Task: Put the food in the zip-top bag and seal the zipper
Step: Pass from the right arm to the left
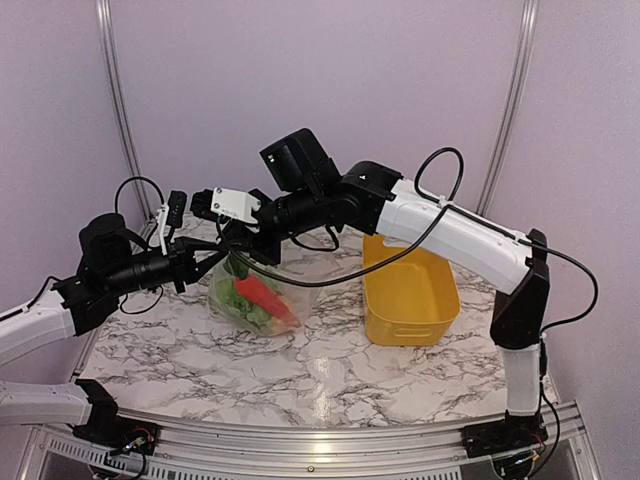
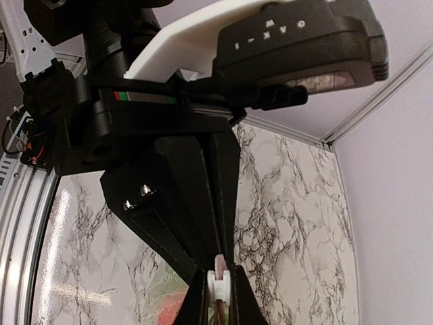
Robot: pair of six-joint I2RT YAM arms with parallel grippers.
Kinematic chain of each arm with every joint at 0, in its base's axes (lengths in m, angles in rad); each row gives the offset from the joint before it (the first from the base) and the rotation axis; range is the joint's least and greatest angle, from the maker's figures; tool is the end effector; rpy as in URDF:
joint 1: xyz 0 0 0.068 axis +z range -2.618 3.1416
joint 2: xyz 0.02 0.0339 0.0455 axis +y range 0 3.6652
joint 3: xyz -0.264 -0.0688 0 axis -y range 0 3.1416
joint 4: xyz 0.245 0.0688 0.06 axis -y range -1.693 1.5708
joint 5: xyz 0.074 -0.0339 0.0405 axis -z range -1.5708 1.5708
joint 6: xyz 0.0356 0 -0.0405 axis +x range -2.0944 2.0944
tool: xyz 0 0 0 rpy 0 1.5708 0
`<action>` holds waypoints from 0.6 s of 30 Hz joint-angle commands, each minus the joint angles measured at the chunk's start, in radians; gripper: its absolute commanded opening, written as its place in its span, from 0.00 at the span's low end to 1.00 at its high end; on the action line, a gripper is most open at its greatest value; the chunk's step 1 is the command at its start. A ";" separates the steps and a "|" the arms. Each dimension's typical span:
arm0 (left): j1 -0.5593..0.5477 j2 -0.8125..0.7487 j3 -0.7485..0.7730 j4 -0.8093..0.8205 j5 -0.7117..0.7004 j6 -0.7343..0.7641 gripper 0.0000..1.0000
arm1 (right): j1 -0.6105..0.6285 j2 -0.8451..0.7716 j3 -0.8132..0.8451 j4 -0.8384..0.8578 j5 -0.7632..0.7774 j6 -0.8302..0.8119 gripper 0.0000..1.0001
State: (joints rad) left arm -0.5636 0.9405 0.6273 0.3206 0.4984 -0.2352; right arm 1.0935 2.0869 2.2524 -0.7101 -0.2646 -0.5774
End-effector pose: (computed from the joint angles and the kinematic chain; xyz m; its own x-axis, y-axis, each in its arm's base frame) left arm 0.1779 -0.1326 0.3091 -0.1974 -0.1174 -0.9733 0.8507 0.4728 -0.2296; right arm 0.2098 0.4260 0.3865 0.3246 -0.5191 -0.7906 -0.9343 -0.0462 -0.3534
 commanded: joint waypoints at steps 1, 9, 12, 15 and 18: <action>-0.005 0.007 0.043 0.002 0.051 0.035 0.00 | 0.007 -0.034 -0.016 0.010 -0.019 -0.009 0.03; -0.005 -0.072 0.032 -0.011 -0.044 0.042 0.00 | -0.031 -0.047 -0.062 0.023 0.055 0.001 0.06; -0.004 -0.106 0.015 -0.022 -0.104 0.051 0.00 | -0.056 -0.053 -0.077 0.011 0.068 -0.004 0.07; -0.004 -0.126 -0.002 -0.023 -0.136 0.052 0.00 | -0.083 -0.062 -0.093 -0.002 0.073 -0.002 0.06; -0.004 -0.133 -0.010 -0.027 -0.163 0.051 0.00 | -0.109 -0.072 -0.107 -0.019 0.076 -0.007 0.05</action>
State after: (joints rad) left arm -0.5766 0.8650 0.6231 0.2512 0.4118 -0.1967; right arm 1.0710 2.0602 2.1780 -0.6159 -0.2760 -0.5774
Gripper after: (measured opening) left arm 0.012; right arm 0.065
